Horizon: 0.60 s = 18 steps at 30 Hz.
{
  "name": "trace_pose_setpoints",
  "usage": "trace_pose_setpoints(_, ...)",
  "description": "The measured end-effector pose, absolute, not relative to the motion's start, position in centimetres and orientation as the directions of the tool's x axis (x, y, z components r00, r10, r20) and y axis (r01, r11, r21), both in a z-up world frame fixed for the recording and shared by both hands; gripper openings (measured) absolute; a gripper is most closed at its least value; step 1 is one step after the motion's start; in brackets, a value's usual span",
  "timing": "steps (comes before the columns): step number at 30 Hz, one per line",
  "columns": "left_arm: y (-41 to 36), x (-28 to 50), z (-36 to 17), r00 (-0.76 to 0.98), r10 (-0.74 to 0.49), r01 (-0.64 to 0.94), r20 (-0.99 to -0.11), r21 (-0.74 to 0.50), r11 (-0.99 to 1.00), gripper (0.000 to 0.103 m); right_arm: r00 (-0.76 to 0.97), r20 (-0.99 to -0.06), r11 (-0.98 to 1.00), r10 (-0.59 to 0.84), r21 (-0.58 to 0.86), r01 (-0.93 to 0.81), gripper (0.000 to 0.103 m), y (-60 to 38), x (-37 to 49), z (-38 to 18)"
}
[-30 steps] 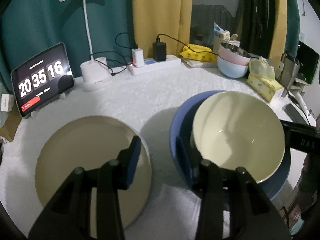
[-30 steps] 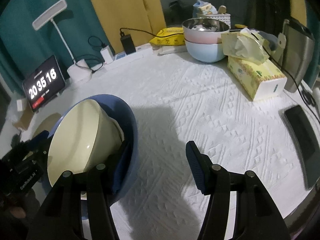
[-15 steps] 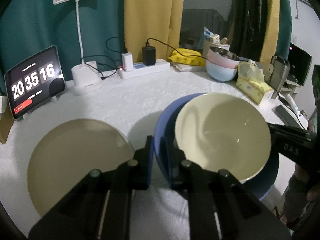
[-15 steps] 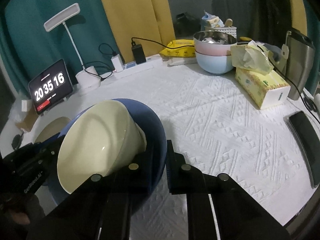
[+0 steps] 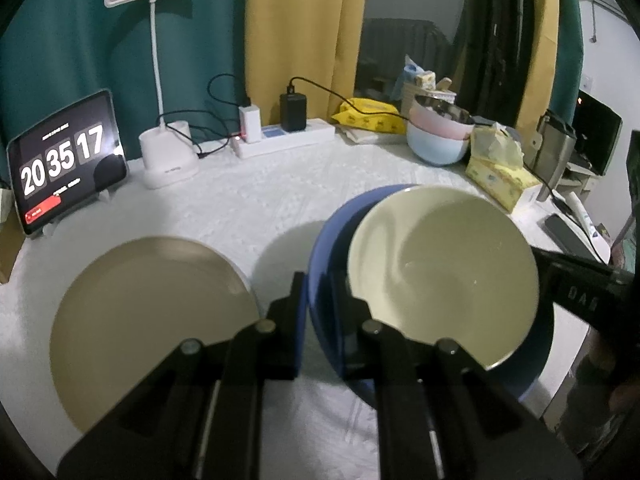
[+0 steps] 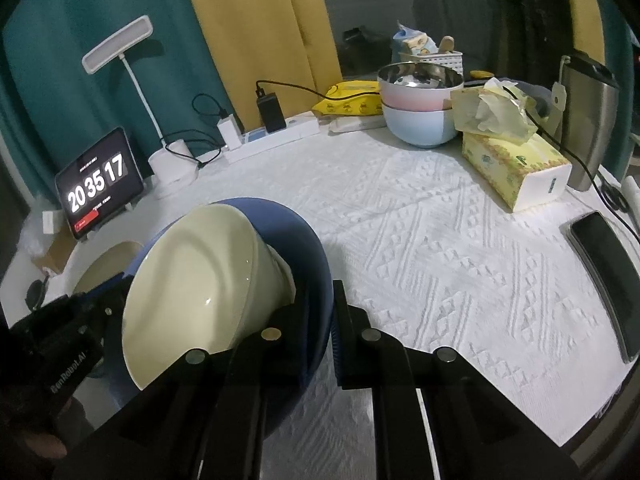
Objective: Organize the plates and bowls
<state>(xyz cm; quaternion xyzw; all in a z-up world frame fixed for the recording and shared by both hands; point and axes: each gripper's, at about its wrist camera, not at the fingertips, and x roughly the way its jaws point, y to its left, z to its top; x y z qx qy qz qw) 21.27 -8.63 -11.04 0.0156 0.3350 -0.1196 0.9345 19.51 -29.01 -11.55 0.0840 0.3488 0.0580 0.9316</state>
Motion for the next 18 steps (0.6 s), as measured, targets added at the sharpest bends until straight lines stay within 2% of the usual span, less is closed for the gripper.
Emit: trace_pose_setpoints(18, -8.4, 20.9, -10.3, 0.745, -0.251, 0.262, -0.618, -0.075, 0.962, 0.01, 0.77, -0.616, 0.976, 0.166, 0.216, -0.038, 0.012, -29.3, 18.9, -9.9)
